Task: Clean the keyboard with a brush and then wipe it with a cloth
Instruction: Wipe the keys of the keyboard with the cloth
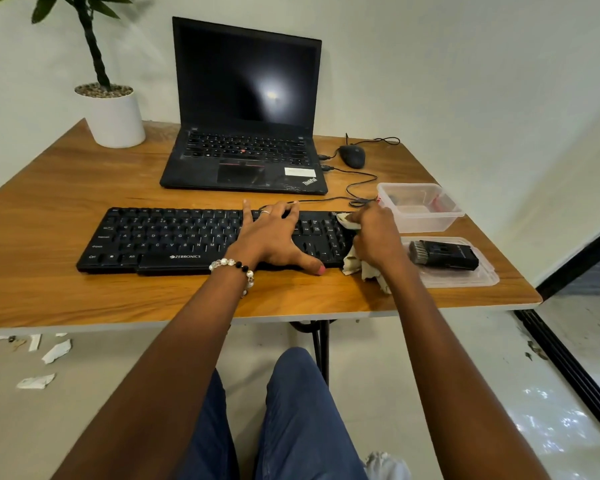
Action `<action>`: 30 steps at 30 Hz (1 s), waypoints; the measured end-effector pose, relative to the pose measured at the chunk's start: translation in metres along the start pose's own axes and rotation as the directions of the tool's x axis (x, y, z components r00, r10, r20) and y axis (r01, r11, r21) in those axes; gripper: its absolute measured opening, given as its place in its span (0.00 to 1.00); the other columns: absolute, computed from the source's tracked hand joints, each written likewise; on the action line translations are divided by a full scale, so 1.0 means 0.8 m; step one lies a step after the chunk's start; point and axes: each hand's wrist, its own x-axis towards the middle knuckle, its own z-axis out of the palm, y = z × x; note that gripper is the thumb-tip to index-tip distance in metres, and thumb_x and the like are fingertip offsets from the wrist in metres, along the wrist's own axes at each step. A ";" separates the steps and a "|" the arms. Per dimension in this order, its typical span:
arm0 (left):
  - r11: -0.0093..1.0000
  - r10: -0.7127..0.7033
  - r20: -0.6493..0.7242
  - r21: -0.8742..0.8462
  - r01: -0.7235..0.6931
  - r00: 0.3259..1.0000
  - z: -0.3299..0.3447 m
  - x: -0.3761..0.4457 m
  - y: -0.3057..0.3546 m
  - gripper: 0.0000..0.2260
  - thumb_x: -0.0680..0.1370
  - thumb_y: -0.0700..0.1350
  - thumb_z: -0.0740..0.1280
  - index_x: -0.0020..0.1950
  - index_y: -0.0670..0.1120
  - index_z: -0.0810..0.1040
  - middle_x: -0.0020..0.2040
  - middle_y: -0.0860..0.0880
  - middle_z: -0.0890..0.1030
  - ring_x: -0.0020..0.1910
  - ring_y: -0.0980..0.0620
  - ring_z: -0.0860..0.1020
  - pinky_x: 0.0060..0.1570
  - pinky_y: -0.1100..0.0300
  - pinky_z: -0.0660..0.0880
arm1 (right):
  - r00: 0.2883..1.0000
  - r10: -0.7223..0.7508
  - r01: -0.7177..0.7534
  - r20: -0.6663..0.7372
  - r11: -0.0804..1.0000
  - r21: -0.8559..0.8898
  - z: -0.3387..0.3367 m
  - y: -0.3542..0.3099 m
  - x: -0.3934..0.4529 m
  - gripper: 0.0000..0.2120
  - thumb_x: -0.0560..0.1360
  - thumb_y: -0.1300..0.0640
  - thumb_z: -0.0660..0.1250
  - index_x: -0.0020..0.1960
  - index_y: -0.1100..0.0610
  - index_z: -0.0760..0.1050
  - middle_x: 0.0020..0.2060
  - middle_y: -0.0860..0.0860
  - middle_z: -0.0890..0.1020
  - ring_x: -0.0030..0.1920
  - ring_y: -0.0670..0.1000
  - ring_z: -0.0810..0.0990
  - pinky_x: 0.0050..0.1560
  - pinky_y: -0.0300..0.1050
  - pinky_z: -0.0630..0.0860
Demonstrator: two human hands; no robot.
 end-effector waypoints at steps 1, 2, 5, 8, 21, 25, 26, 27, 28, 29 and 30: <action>1.000 -0.003 0.001 -0.002 0.003 1.000 0.000 0.000 0.000 0.63 0.54 0.81 0.63 0.79 0.51 0.44 0.79 0.51 0.50 0.78 0.46 0.47 0.68 0.34 0.30 | 1.000 -0.008 0.008 -0.015 0.999 -0.036 0.004 -0.004 -0.006 0.20 0.74 0.67 0.67 0.66 0.59 0.76 0.64 0.59 0.73 0.65 0.59 0.69 0.66 0.52 0.70; 1.000 -0.003 0.002 -0.001 0.003 1.000 0.001 0.000 0.001 0.63 0.54 0.81 0.63 0.79 0.51 0.44 0.79 0.51 0.50 0.78 0.46 0.48 0.69 0.34 0.30 | 0.999 -0.016 0.015 -0.033 0.998 -0.055 0.006 -0.008 -0.015 0.20 0.74 0.67 0.66 0.66 0.59 0.76 0.64 0.59 0.73 0.66 0.59 0.68 0.66 0.52 0.69; 1.000 -0.006 -0.008 0.004 0.006 1.000 0.001 -0.001 0.002 0.63 0.54 0.81 0.63 0.79 0.51 0.44 0.79 0.50 0.50 0.78 0.46 0.48 0.69 0.34 0.31 | 0.994 -0.026 0.024 -0.102 0.999 -0.024 0.010 -0.018 -0.045 0.20 0.74 0.67 0.66 0.65 0.58 0.76 0.63 0.57 0.73 0.65 0.56 0.68 0.63 0.46 0.67; 1.000 -0.003 -0.006 0.007 0.003 1.000 -0.001 -0.005 0.003 0.62 0.56 0.80 0.63 0.79 0.50 0.44 0.79 0.49 0.50 0.78 0.46 0.49 0.69 0.34 0.31 | 0.997 -0.015 0.025 -0.071 0.990 0.139 0.006 -0.023 -0.068 0.20 0.74 0.68 0.65 0.65 0.57 0.77 0.60 0.52 0.76 0.61 0.51 0.72 0.57 0.37 0.67; 0.761 0.085 -0.298 -0.596 -0.256 0.951 -0.011 -0.048 0.027 0.17 0.81 0.47 0.62 0.70 0.47 0.73 0.70 0.52 0.72 0.70 0.54 0.67 0.74 0.44 0.57 | 0.952 0.122 -0.234 0.282 -0.304 0.923 -0.031 -0.011 -0.076 0.10 0.78 0.64 0.64 0.58 0.59 0.77 0.44 0.56 0.85 0.40 0.53 0.85 0.41 0.50 0.83; 0.267 0.054 -0.302 -0.914 -0.305 0.952 -0.040 -0.067 0.058 0.16 0.78 0.50 0.63 0.65 0.48 0.76 0.60 0.51 0.81 0.60 0.55 0.78 0.62 0.58 0.74 | 0.984 -0.049 -0.174 0.174 -0.015 0.985 -0.046 -0.020 -0.068 0.09 0.78 0.65 0.64 0.56 0.62 0.79 0.45 0.57 0.84 0.45 0.55 0.83 0.51 0.52 0.80; 0.231 0.076 -0.293 -0.925 -0.303 0.953 -0.046 -0.067 0.061 0.18 0.76 0.50 0.65 0.64 0.47 0.77 0.58 0.50 0.81 0.58 0.55 0.79 0.59 0.58 0.76 | 0.988 -0.083 -0.122 0.132 0.116 0.986 -0.053 -0.023 -0.067 0.07 0.78 0.65 0.64 0.52 0.61 0.80 0.43 0.55 0.85 0.45 0.53 0.82 0.50 0.49 0.80; 0.225 0.099 -0.278 -0.929 -0.294 0.955 -0.052 -0.067 0.060 0.19 0.74 0.50 0.67 0.63 0.46 0.78 0.57 0.49 0.82 0.56 0.54 0.80 0.56 0.58 0.77 | 0.989 -0.109 -0.068 0.097 0.240 0.968 -0.061 -0.025 -0.066 0.08 0.78 0.65 0.64 0.49 0.59 0.81 0.42 0.52 0.85 0.45 0.51 0.82 0.49 0.47 0.80; 0.234 0.115 -0.263 -0.930 -0.284 0.958 -0.055 -0.067 0.058 0.19 0.73 0.49 0.69 0.63 0.45 0.78 0.57 0.47 0.82 0.55 0.52 0.80 0.54 0.57 0.77 | 0.989 -0.129 -0.020 0.071 0.362 0.932 -0.070 -0.026 -0.064 0.09 0.78 0.65 0.64 0.47 0.56 0.82 0.41 0.48 0.85 0.47 0.50 0.82 0.49 0.45 0.79; 0.247 0.127 -0.254 -0.928 -0.279 0.959 -0.057 -0.066 0.055 0.20 0.72 0.47 0.70 0.63 0.44 0.79 0.57 0.47 0.82 0.55 0.51 0.80 0.54 0.57 0.78 | 0.988 -0.143 0.021 0.052 0.470 0.883 -0.078 -0.027 -0.062 0.10 0.78 0.64 0.65 0.46 0.53 0.82 0.41 0.45 0.85 0.49 0.49 0.81 0.51 0.46 0.78; 0.258 0.130 -0.247 -0.927 -0.273 0.960 -0.058 -0.067 0.052 0.19 0.71 0.45 0.71 0.61 0.43 0.79 0.56 0.46 0.83 0.55 0.50 0.81 0.53 0.57 0.78 | 0.987 -0.153 0.053 0.040 0.556 0.830 -0.085 -0.025 -0.059 0.10 0.78 0.63 0.65 0.45 0.51 0.82 0.42 0.44 0.84 0.50 0.49 0.80 0.53 0.47 0.76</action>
